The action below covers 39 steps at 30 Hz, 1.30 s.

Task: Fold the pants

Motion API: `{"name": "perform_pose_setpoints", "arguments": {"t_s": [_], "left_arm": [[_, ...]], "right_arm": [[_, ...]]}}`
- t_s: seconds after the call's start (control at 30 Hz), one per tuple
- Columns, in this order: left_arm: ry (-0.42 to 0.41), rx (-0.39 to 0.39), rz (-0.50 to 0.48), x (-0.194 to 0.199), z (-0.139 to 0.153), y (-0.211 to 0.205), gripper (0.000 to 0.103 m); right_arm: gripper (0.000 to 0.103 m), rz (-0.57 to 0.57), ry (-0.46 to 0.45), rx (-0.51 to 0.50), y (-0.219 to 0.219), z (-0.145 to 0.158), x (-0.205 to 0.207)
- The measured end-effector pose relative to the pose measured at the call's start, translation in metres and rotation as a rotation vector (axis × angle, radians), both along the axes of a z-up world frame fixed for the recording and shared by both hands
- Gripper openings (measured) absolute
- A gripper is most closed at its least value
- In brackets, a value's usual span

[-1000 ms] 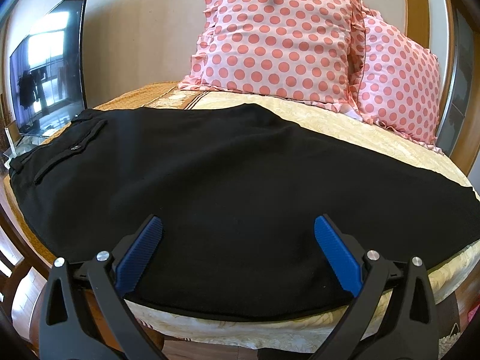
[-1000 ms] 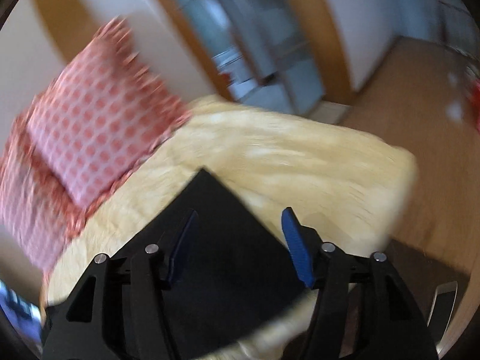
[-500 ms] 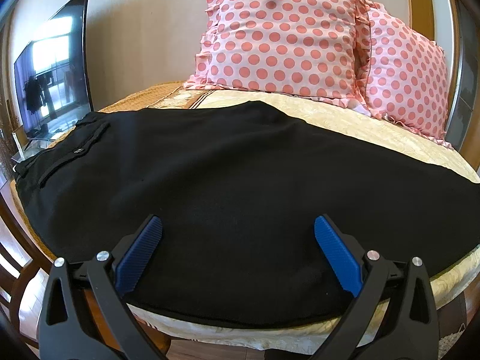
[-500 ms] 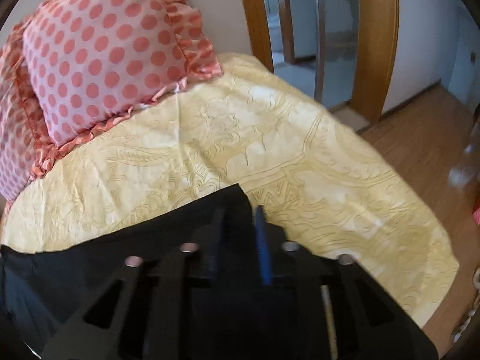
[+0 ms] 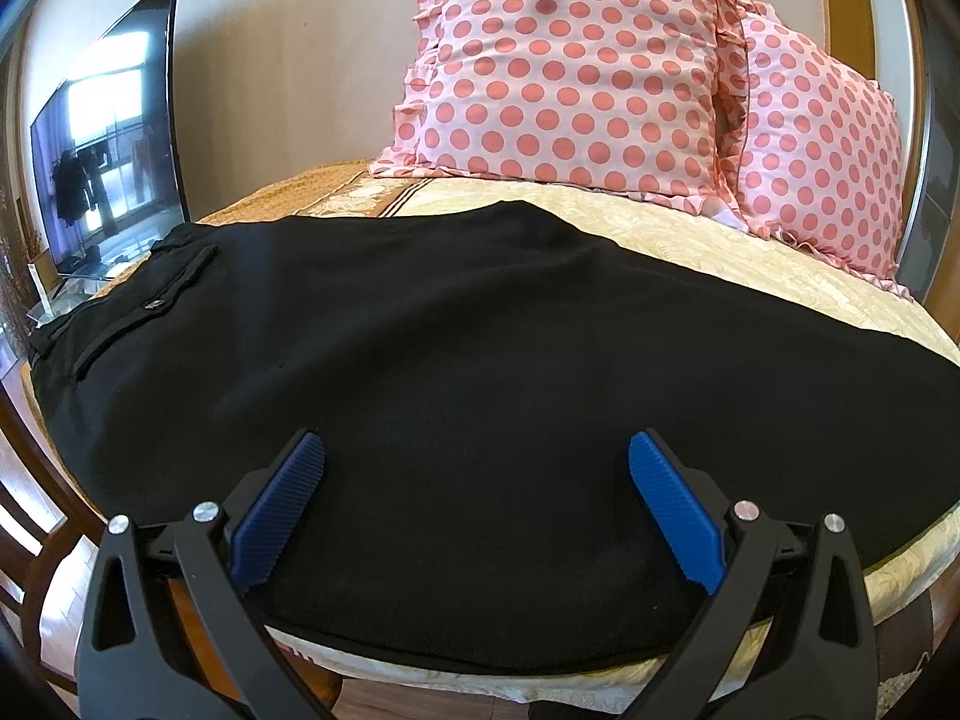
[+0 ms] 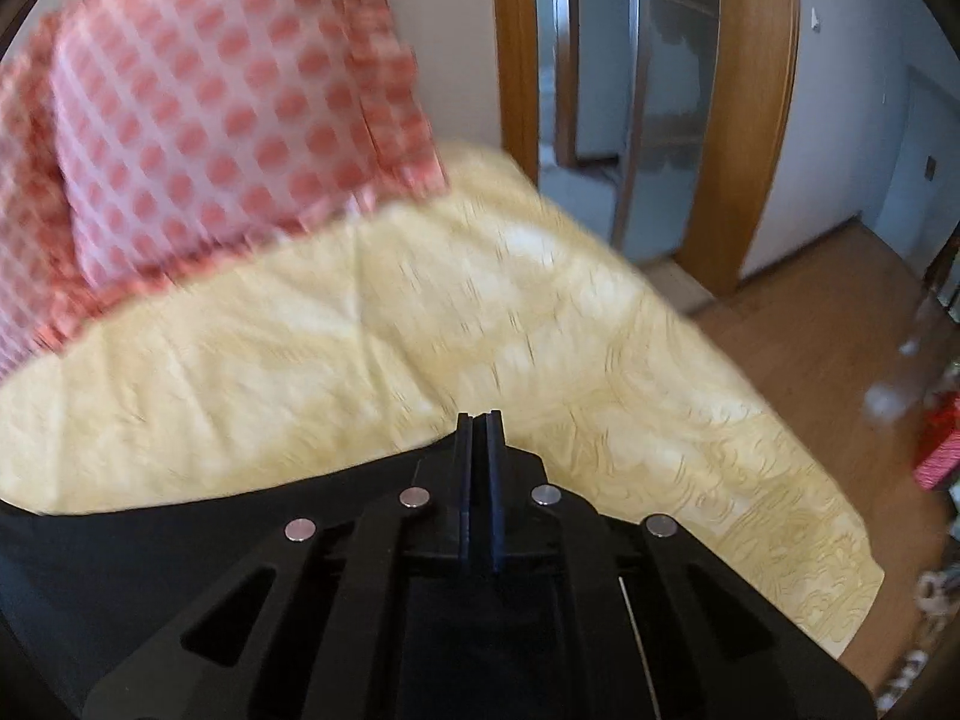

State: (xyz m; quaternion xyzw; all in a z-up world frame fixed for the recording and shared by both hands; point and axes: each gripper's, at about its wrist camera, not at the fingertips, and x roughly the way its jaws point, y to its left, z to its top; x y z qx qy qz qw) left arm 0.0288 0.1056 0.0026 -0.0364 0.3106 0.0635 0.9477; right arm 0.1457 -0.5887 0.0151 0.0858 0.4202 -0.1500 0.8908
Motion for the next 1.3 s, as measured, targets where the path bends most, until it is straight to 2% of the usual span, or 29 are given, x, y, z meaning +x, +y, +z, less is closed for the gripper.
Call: {"name": "perform_pose_setpoints", "arguments": {"t_s": [0.07, 0.13, 0.17, 0.2, 0.23, 0.37, 0.5, 0.6, 0.67, 0.83, 0.87, 0.93, 0.97, 1.03, 1.17, 1.3], "left_arm": [[0.001, 0.001, -0.001, 0.000, 0.000, 0.000, 0.101], [-0.002, -0.003, -0.005, -0.001, 0.000, 0.000, 0.101], [-0.004, -0.005, -0.007, -0.001, 0.000, 0.000, 0.101], [-0.006, -0.006, -0.008, -0.002, -0.001, 0.000, 0.101], [-0.007, -0.009, -0.008, -0.002, 0.000, 0.000, 0.101], [-0.016, -0.036, -0.016, -0.003, 0.001, 0.003, 0.101], [-0.019, -0.043, -0.030, -0.003, 0.001, 0.004, 0.101], [-0.023, -0.049, -0.034, -0.004, 0.001, 0.005, 0.101], [-0.025, -0.059, -0.035, -0.005, 0.001, 0.006, 0.101], [-0.026, -0.071, -0.036, -0.006, 0.002, 0.006, 0.101], [-0.025, -0.078, -0.039, -0.007, 0.002, 0.007, 0.101], [-0.027, -0.093, -0.045, -0.009, 0.003, 0.009, 0.101], [-0.028, -0.099, -0.047, -0.010, 0.003, 0.010, 0.101], [-0.029, -0.110, -0.053, -0.012, 0.003, 0.011, 0.101], [-0.029, -0.114, -0.053, -0.012, 0.003, 0.011, 0.101], [-0.034, -0.125, -0.057, -0.014, 0.004, 0.013, 0.101]], "right_arm": [[0.008, -0.024, -0.013, -0.005, -0.002, 0.007, -0.007], [0.027, -0.074, -0.026, 0.002, -0.007, 0.016, -0.021], [0.048, -0.095, -0.047, 0.015, -0.010, 0.020, -0.031], [0.060, -0.122, -0.084, 0.042, -0.015, 0.026, -0.047], [0.061, -0.147, -0.110, 0.071, -0.019, 0.028, -0.062], [0.060, -0.257, -0.150, 0.167, -0.034, 0.024, -0.119], [0.057, -0.316, -0.162, 0.330, -0.040, 0.000, -0.158], [0.052, -0.306, -0.195, 0.384, -0.027, -0.005, -0.171], [0.050, -0.272, -0.216, 0.452, -0.017, -0.008, -0.171], [0.048, -0.198, -0.258, 0.551, 0.005, -0.013, -0.164], [0.045, -0.202, -0.269, 0.550, 0.006, -0.014, -0.163], [0.028, -0.236, -0.298, 0.563, 0.002, -0.021, -0.163], [0.011, -0.249, -0.306, 0.565, 0.001, -0.023, -0.164], [0.007, -0.249, -0.341, 0.556, 0.003, -0.023, -0.163], [0.006, -0.129, -0.438, 0.448, 0.038, 0.014, -0.148], [0.006, 0.179, -0.526, 0.405, 0.131, 0.065, -0.114]]}}
